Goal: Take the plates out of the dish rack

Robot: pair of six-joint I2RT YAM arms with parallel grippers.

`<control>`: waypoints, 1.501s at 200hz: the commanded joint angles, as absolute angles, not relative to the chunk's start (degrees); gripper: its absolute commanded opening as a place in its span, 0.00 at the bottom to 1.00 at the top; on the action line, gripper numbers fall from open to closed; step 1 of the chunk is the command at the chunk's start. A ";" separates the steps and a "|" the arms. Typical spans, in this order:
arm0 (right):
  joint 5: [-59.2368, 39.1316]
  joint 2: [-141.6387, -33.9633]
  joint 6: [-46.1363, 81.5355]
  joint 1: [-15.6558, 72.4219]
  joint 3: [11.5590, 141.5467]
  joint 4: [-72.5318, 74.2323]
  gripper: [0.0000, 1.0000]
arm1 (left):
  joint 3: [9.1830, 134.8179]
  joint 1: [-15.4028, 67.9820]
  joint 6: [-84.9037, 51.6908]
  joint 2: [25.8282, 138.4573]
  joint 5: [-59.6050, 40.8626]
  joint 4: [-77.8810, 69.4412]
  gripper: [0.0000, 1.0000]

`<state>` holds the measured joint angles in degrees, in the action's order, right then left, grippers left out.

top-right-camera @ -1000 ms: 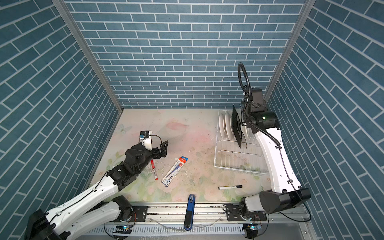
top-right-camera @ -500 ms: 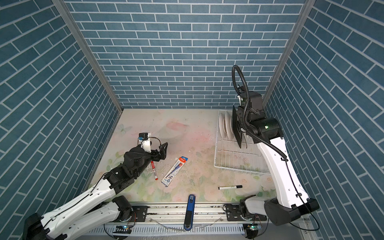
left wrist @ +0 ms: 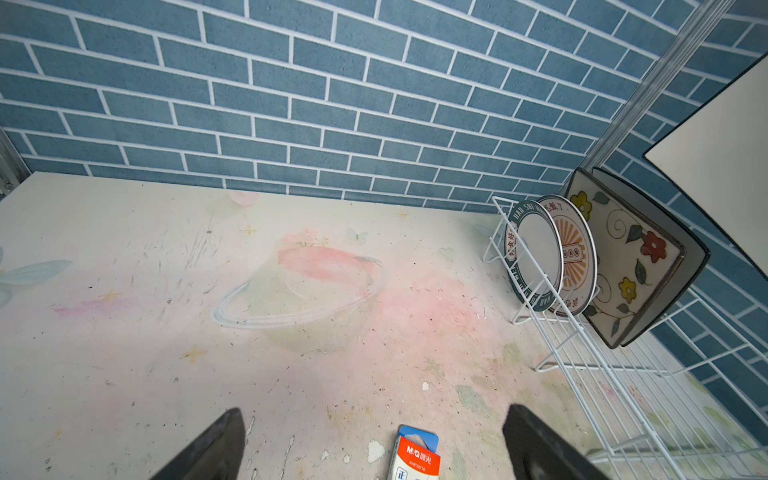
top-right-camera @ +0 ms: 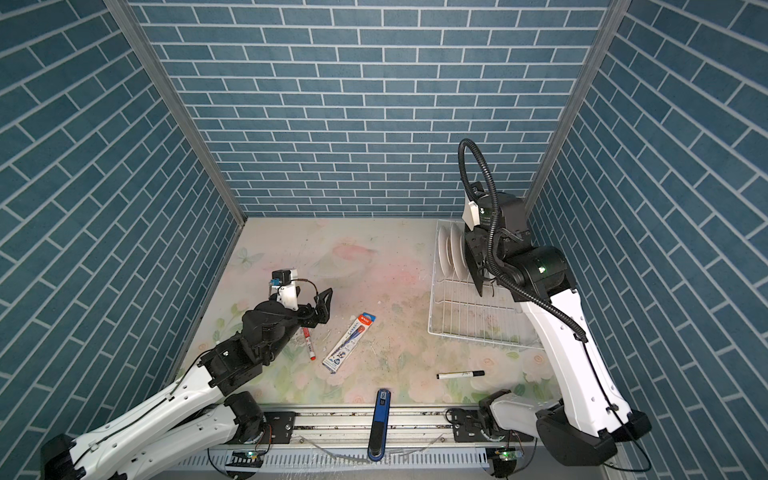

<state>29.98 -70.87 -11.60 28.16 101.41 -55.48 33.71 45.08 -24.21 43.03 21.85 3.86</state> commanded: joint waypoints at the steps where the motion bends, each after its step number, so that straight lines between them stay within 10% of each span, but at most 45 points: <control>1: 29.66 -68.03 -7.82 29.40 103.80 -48.72 0.00 | 33.00 46.00 -25.02 41.67 23.69 6.10 0.99; 193: 6.97 -67.02 11.22 31.10 90.94 -32.52 0.00 | 33.69 46.78 -31.30 43.73 9.58 3.28 1.00; 300: -3.42 -70.63 28.13 31.19 76.29 -4.22 0.00 | 36.21 33.10 -39.81 45.87 -10.80 0.95 1.00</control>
<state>0.21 -71.16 18.70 30.87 78.65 -25.98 33.82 36.84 -37.52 44.73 -3.31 2.24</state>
